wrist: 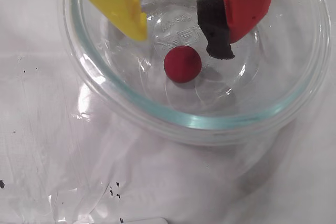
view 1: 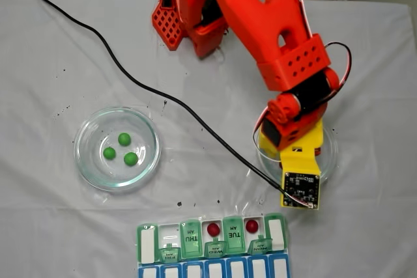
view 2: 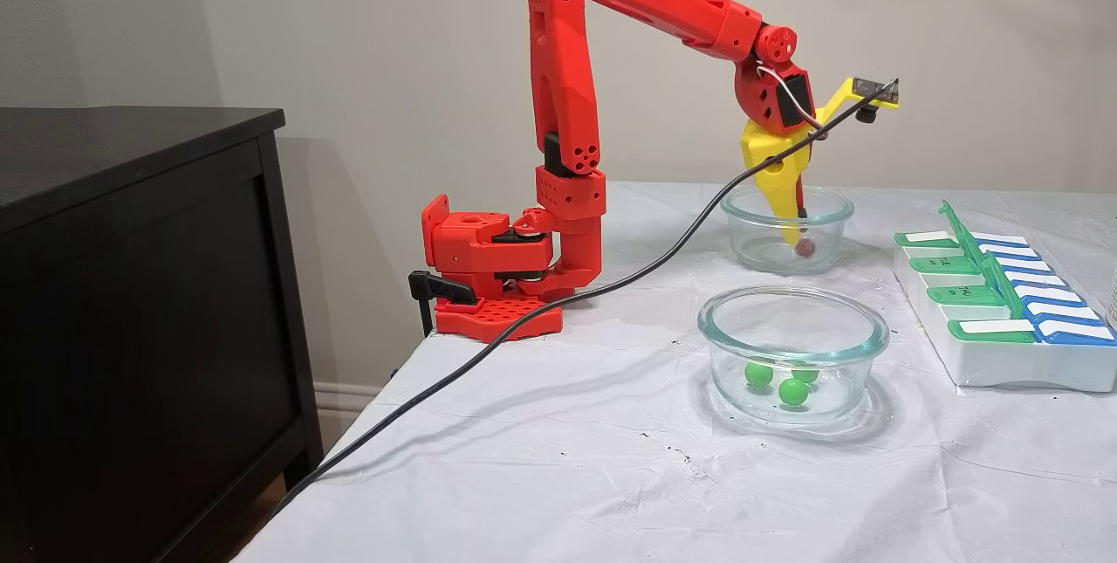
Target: Sort medicines into box.
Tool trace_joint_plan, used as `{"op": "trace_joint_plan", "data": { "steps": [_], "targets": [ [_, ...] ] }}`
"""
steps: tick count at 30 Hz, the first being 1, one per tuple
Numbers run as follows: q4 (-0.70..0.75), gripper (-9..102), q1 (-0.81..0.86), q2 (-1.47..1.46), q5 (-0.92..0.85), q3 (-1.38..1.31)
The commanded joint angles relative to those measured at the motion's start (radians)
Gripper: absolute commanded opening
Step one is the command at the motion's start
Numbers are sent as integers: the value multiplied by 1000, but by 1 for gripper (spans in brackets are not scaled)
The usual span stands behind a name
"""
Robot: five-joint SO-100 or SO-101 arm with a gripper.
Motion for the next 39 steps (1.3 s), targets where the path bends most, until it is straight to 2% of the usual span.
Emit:
{"op": "trace_joint_plan", "data": {
  "steps": [1, 15, 23, 25, 28, 29, 33, 39],
  "targets": [
    [-35, 20, -2, -9, -11, -18],
    [-115, 19, 17, -69, -25, -23],
    [-149, 15, 25, -84, -55, -15],
    [-147, 12, 21, -89, -64, -15],
    [-163, 0, 20, -97, -72, -14],
    [-163, 0, 20, -100, -67, -14],
    [-118, 0, 9, -81, -54, -20],
    [126, 0, -26, 12, 101, -103]
  ]
}}
